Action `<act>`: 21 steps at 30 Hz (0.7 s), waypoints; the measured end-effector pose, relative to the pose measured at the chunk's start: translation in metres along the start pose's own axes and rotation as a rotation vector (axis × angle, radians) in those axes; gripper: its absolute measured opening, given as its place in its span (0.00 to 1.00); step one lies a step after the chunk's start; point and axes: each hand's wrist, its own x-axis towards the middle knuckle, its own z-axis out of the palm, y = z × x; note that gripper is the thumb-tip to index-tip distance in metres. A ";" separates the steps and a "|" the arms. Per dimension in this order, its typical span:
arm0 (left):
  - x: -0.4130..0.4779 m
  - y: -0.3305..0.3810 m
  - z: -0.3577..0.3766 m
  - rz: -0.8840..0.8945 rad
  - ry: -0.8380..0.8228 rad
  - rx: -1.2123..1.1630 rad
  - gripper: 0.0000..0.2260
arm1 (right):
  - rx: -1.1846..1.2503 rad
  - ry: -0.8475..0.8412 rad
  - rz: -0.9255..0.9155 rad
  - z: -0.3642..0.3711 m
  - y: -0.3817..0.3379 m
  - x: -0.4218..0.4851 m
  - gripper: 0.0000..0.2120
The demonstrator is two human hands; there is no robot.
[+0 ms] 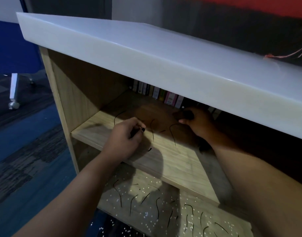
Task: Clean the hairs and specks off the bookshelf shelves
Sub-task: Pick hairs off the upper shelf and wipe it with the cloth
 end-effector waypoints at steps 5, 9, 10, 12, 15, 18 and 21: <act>0.002 -0.007 0.002 0.057 0.006 0.066 0.07 | -0.171 -0.112 -0.007 0.021 0.010 0.025 0.22; 0.003 -0.008 0.005 0.081 0.012 0.095 0.06 | -0.168 -0.151 0.055 0.024 0.011 0.043 0.23; 0.003 -0.008 0.005 0.089 0.010 0.102 0.06 | -0.146 -0.172 0.076 0.023 0.010 0.046 0.24; 0.004 -0.010 0.006 0.111 0.017 0.105 0.07 | -0.111 -0.191 0.105 0.022 0.008 0.052 0.25; 0.004 -0.013 0.005 0.152 0.032 0.123 0.07 | -0.081 -0.184 0.136 0.022 0.010 0.054 0.24; 0.003 -0.014 0.005 0.134 0.029 0.112 0.07 | -0.088 -0.201 0.115 0.019 0.011 0.049 0.24; 0.002 -0.013 0.005 0.119 0.026 0.090 0.07 | -0.129 -0.242 0.078 0.013 0.011 0.042 0.23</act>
